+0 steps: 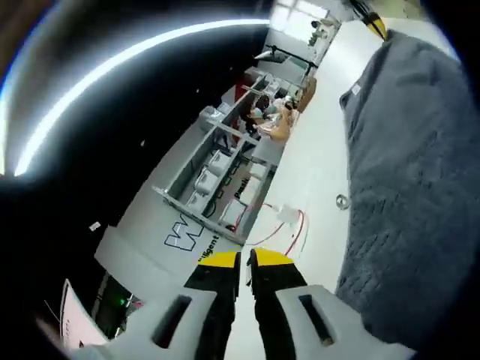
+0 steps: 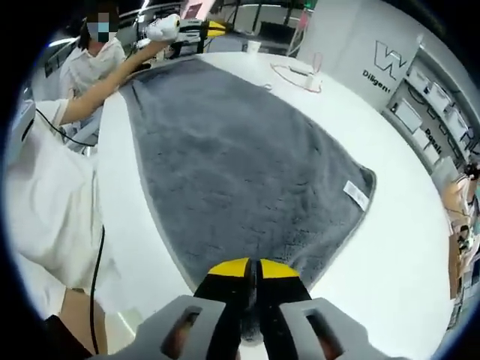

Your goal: Open the folded towel by lifting each exposed corner and separating the folded layers until the towel lies flat within the target outline without major curled edges

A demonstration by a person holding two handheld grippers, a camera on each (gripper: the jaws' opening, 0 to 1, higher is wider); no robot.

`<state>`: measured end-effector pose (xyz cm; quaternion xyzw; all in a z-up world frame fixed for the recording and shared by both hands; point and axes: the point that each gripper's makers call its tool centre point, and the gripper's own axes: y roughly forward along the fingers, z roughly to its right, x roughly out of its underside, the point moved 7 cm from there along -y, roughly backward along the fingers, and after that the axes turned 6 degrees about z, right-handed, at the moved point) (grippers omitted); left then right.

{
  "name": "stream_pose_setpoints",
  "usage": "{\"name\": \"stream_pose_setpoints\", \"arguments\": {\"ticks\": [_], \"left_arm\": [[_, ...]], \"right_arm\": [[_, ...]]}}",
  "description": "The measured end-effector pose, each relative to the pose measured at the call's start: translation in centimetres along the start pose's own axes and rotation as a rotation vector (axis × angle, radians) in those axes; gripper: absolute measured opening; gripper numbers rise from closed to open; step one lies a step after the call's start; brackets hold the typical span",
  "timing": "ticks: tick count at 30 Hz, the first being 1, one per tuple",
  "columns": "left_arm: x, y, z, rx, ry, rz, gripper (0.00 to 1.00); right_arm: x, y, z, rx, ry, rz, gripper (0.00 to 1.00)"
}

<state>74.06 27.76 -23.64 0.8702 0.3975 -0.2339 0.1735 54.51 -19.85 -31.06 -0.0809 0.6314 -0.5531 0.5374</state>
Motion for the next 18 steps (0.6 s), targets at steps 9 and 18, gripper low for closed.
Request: {"name": "stream_pose_setpoints", "arguments": {"ticks": [9,18], "left_arm": [[-2.8,-3.3,2.1,0.095,-0.037,0.064,0.01],[-5.7,-8.0,5.2,0.178,-0.093,0.130,0.01]], "right_arm": [[-1.8,-0.2,-0.1,0.053,-0.083,0.048,0.00],[-2.5,1.3,-1.0,0.058,-0.165,0.072,0.00]]}}
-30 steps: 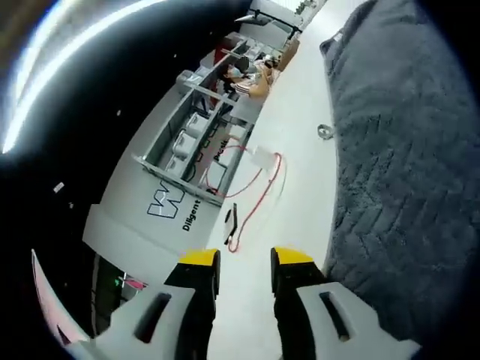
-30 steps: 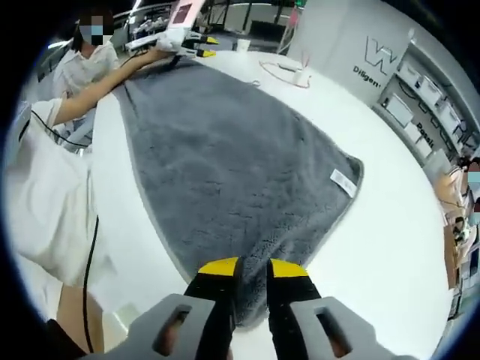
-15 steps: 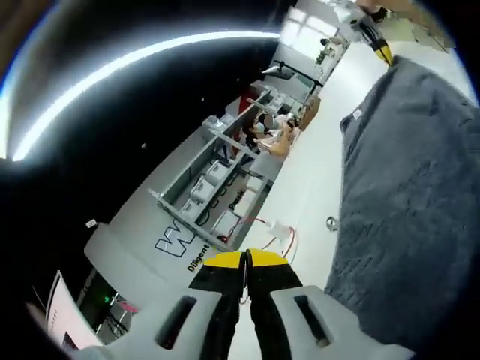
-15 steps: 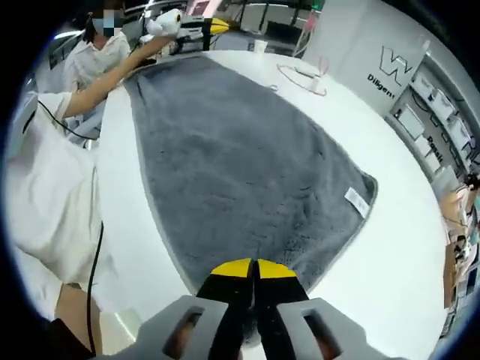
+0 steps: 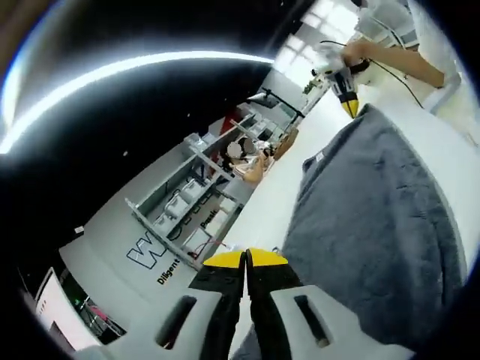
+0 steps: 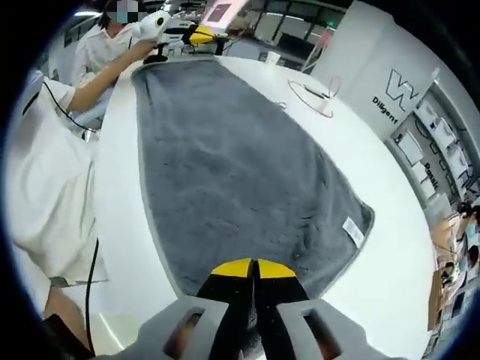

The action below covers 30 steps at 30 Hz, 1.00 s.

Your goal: Open the folded towel by lifting each exposed corner and separating the folded layers until the towel lies flat within the target outline without major curled edges

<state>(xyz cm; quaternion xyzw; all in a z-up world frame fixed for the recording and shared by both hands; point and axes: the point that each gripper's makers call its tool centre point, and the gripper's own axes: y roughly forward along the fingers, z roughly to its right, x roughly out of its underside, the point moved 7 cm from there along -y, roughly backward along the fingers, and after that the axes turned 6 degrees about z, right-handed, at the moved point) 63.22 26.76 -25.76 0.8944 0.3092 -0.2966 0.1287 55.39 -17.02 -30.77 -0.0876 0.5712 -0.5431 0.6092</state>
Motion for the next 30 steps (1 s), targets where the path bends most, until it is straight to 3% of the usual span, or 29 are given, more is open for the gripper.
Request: {"name": "stream_pose_setpoints", "arguments": {"ticks": [4,6,9,12,14,17,18,20,21,22,25,28,30], "left_arm": [[-0.3,-1.7,1.7,0.041,0.042,-0.028,0.01],[-0.6,-3.2,2.7,0.031,0.007,-0.021,0.01],[-0.6,-4.9,3.8,0.038,-0.064,-0.017,0.01],[-0.8,-6.1,4.5,0.042,-0.071,-0.023,0.01],[-0.8,-6.9,5.0,0.034,-0.033,-0.066,0.01],[-1.0,-7.8,6.3,0.076,-0.008,-0.097,0.01],[-1.2,-8.2,7.0,0.099,-0.017,-0.095,0.01],[-1.7,-8.4,8.1,0.138,-0.105,-0.060,0.01],[-2.3,-8.5,8.9,0.155,-0.185,-0.034,0.01],[-2.5,-8.6,9.4,0.173,-0.197,-0.028,0.01],[-2.5,-8.6,10.3,0.212,-0.150,-0.054,0.01],[-2.2,-8.6,10.7,0.216,-0.210,-0.053,0.01],[-1.6,-8.7,10.9,0.213,-0.200,-0.079,0.01]], "right_arm": [[0.0,0.6,-1.2,-0.012,-0.011,0.055,0.00],[-0.2,0.6,-1.5,-0.011,-0.055,0.060,0.00],[-1.0,0.1,-1.9,-0.025,-0.026,0.117,0.00],[-1.9,-0.2,-2.0,0.012,-0.075,0.154,0.00],[-2.8,-0.5,-1.8,0.100,-0.153,0.194,0.00],[-3.9,-0.2,-4.3,0.033,-0.190,0.265,0.00],[-4.4,0.0,-5.1,0.016,-0.209,0.326,0.00],[-4.6,0.5,-6.6,-0.047,-0.218,0.372,0.00],[-4.4,0.7,-6.8,-0.032,-0.211,0.349,0.00],[-4.5,1.0,-7.1,-0.037,-0.207,0.341,0.00],[-4.2,2.3,-8.1,-0.060,-0.203,0.298,0.00],[-4.2,2.6,-8.1,-0.058,-0.180,0.309,0.00],[-4.5,2.6,-7.9,0.013,-0.135,0.318,0.00]]}}
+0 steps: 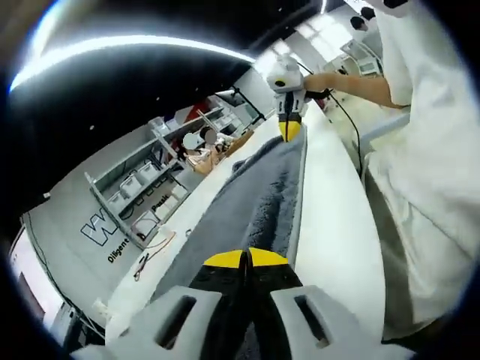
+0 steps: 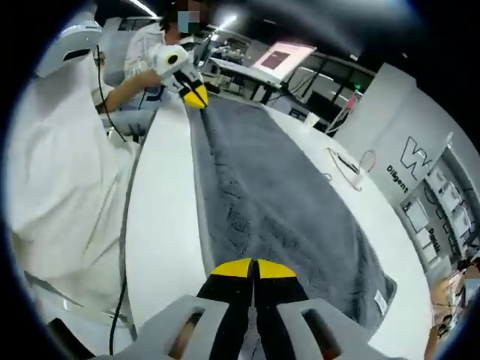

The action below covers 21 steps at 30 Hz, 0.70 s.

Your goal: Open the folded towel by lifting each exposed corner and separating the folded layers until the towel lies flat within the target outline without major curled edges

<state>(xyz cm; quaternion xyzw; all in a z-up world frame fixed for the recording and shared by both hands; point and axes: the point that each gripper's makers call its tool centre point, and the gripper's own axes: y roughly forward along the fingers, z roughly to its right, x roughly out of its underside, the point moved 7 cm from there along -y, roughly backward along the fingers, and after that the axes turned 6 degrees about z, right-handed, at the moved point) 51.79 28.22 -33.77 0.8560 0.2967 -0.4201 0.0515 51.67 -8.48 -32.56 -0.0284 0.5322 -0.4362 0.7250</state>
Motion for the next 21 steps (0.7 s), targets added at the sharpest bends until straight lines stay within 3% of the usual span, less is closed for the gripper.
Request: {"name": "stream_pose_setpoints", "arguments": {"ticks": [1,2,3,6,8,9,12,13,15,19,20,21], "left_arm": [[0.3,0.0,0.1,-0.006,0.028,-0.022,0.01],[0.6,0.0,0.0,-0.019,0.053,-0.054,0.01],[0.8,0.0,0.1,-0.027,0.067,-0.077,0.01],[0.3,0.4,0.6,-0.019,0.035,-0.062,0.01],[0.4,0.6,0.7,-0.021,0.033,-0.077,0.01],[0.7,0.6,0.9,-0.018,0.048,-0.099,0.01],[1.3,0.8,1.6,0.007,0.121,-0.162,0.01],[0.9,0.7,1.5,-0.010,0.108,-0.127,0.01],[1.0,0.5,1.5,-0.012,0.085,-0.126,0.01],[0.9,0.3,1.5,-0.014,0.062,-0.124,0.01],[0.9,0.2,1.5,-0.012,0.059,-0.122,0.01],[1.1,0.3,1.5,-0.009,0.056,-0.123,0.01]], "right_arm": [[-0.1,0.0,0.1,0.028,-0.007,-0.013,0.00],[-0.5,0.2,-0.2,0.102,-0.072,-0.066,0.00],[-0.9,0.4,-0.4,0.115,-0.098,-0.055,0.00],[-2.3,1.0,-1.8,0.097,-0.056,0.034,0.00],[-2.2,1.5,-2.3,0.084,-0.062,0.030,0.00],[-2.0,1.9,-2.5,0.094,-0.069,0.015,0.00],[-0.6,2.2,-2.6,0.131,-0.129,-0.158,0.00],[-0.5,2.5,-3.0,0.115,-0.103,-0.114,0.00],[-0.8,2.7,-3.7,0.069,-0.065,0.000,0.00],[0.4,2.6,-4.0,0.072,-0.066,-0.056,0.00],[0.0,2.6,-3.9,0.063,-0.097,-0.010,0.00],[0.3,2.3,-4.1,0.066,-0.084,-0.024,0.00]]}}
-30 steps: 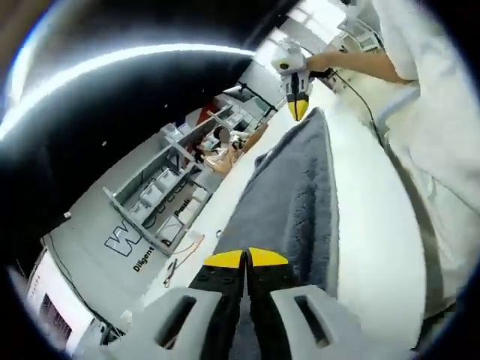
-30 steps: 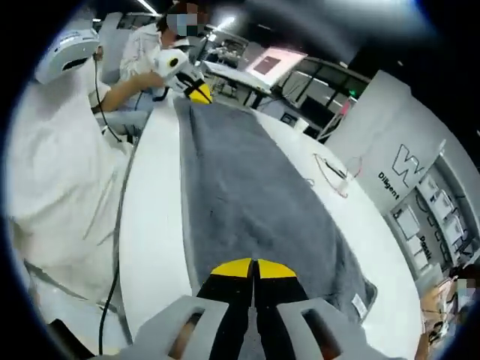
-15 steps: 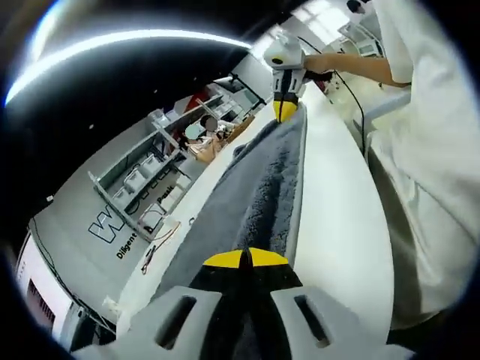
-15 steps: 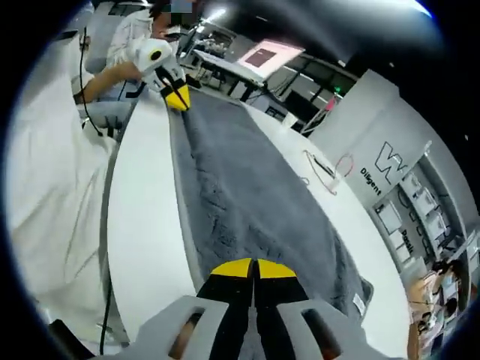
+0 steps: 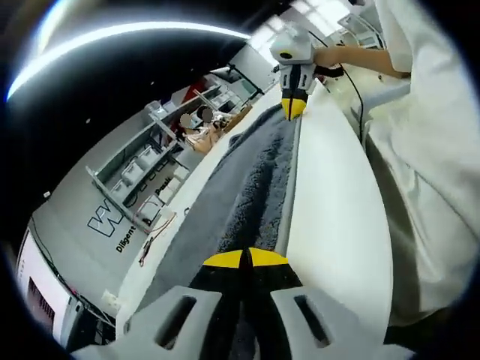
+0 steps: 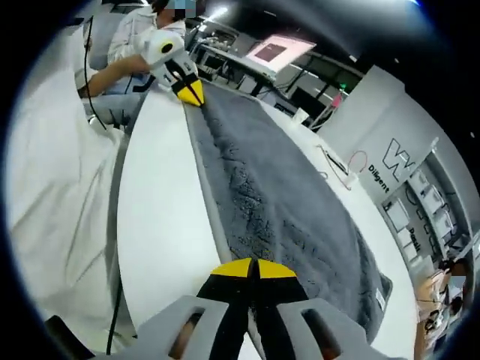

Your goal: Open the folded towel by lifting each exposed corner and separating the folded layers until the towel lies flat within the target outline without major curled edges

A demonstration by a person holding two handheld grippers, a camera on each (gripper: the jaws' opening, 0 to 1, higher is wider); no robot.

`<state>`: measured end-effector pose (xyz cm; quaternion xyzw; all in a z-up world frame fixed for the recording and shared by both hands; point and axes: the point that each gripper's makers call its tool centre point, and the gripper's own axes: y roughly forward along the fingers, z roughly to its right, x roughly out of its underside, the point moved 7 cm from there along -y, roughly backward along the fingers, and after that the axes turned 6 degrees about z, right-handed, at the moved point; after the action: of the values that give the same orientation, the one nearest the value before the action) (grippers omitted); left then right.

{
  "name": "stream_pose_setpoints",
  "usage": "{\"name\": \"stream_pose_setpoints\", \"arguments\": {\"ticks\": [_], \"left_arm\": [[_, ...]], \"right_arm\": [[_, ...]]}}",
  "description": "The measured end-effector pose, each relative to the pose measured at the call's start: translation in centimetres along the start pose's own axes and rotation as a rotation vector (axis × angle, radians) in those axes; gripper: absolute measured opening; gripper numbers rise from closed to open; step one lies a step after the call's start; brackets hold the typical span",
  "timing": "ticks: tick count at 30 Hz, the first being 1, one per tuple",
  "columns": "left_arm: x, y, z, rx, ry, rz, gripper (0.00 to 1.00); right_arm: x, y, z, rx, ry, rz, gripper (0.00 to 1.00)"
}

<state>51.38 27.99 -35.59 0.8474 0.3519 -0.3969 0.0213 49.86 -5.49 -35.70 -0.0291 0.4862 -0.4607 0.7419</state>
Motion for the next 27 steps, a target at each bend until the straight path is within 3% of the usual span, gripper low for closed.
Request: {"name": "stream_pose_setpoints", "arguments": {"ticks": [4,27], "left_arm": [[-0.1,-0.2,0.1,0.014,-0.007,0.001,0.01],[-0.9,-1.5,1.1,0.064,-0.054,-0.058,0.01]], "right_arm": [[0.0,-0.3,0.0,-0.017,0.036,0.000,0.00],[-0.2,-1.5,-0.8,-0.063,0.012,-0.028,0.00]]}}
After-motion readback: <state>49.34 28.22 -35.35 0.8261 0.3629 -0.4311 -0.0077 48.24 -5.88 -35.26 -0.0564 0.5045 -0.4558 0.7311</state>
